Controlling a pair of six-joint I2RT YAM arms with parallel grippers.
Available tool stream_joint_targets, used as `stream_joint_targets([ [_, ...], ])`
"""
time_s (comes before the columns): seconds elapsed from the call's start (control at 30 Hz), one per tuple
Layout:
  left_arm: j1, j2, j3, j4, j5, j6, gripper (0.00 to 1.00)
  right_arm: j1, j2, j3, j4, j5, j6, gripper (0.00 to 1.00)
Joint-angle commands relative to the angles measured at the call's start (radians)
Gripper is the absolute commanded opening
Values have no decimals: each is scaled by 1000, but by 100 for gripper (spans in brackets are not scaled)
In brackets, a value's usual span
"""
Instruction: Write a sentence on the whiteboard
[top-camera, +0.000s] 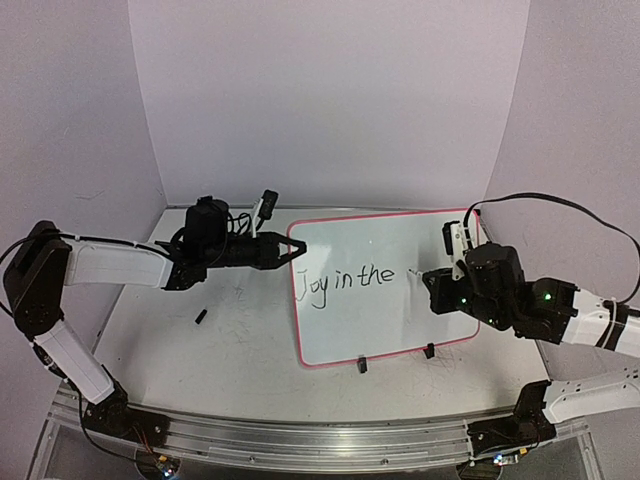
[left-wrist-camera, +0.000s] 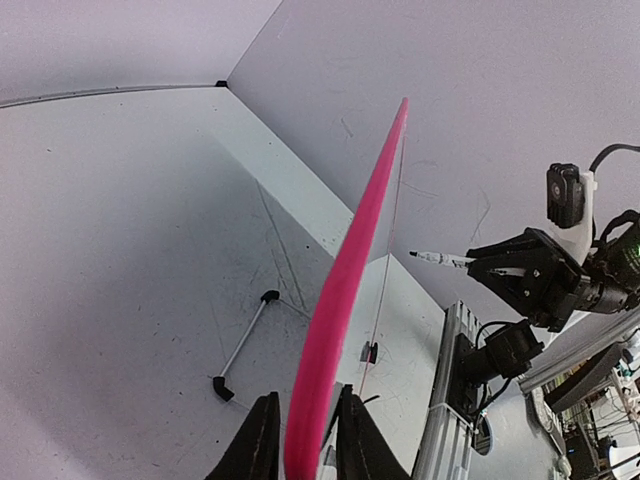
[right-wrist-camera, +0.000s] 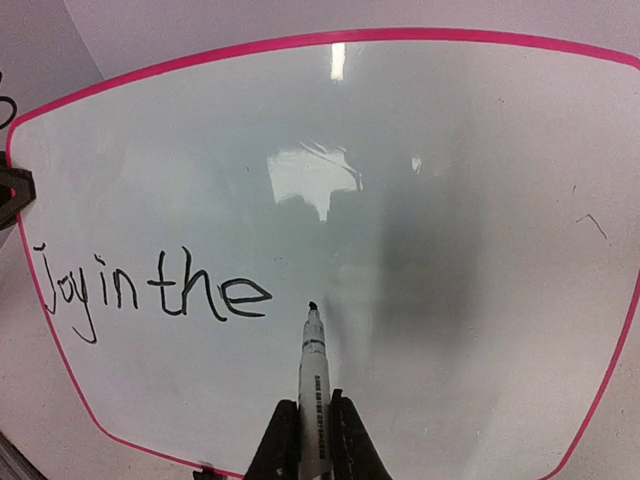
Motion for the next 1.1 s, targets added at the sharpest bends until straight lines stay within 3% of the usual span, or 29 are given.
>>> stream_joint_targets([
  [0.0, 5, 32, 35, 19, -16, 14, 15, -5, -7, 44, 7, -39, -27, 0],
  [0.37, 2, 44, 17, 19, -23, 49, 3, -5, 3, 42, 2, -52, -6, 0],
  [1.07, 1, 43, 5, 17, -26, 83, 0, -6, 76, 92, 1, 66, 46, 0],
])
